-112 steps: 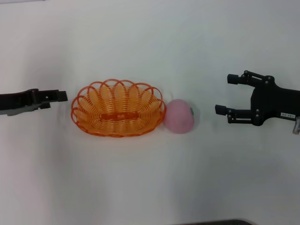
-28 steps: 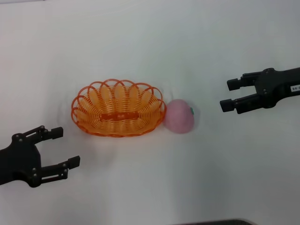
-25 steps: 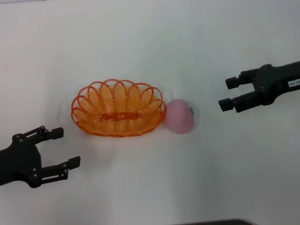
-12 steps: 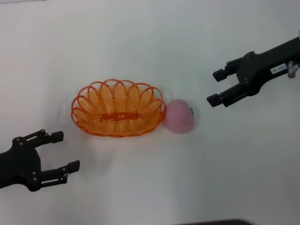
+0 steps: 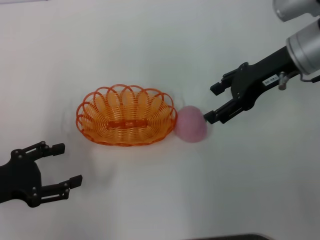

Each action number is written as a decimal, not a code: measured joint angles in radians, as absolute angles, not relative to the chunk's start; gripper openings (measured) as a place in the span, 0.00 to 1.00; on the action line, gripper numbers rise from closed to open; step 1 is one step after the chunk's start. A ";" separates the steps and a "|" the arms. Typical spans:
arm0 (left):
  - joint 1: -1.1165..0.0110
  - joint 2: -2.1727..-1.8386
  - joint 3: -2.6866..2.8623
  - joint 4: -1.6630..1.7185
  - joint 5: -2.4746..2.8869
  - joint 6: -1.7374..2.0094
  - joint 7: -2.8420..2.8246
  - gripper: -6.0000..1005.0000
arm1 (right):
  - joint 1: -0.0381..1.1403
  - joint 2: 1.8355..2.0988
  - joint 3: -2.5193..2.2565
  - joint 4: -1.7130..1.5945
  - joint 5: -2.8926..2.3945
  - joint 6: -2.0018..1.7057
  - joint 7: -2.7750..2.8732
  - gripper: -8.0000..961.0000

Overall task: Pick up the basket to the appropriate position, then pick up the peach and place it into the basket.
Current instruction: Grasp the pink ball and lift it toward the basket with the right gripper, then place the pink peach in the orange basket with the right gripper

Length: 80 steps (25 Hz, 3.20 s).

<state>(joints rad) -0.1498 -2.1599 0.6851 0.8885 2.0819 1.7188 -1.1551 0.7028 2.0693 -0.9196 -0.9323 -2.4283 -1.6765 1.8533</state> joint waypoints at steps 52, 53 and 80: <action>-0.150 -2.161 0.684 0.916 2.089 1.729 -1.176 0.86 | 0.764 2.088 -1.218 -0.835 -2.396 -1.486 1.918 0.44; -0.150 -2.161 0.684 0.916 2.089 1.730 -1.179 0.86 | 0.763 2.087 -1.218 -0.842 -2.397 -1.494 1.920 0.37; -0.157 -2.162 0.685 0.936 2.089 1.748 -1.212 0.86 | 0.759 2.086 -1.088 -0.939 -2.381 -1.752 1.869 0.37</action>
<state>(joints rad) -0.1565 -2.1616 0.6848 0.9361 2.0893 1.7480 -1.2119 0.7585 2.0862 -1.0875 -0.9388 -2.3814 -1.7517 1.8693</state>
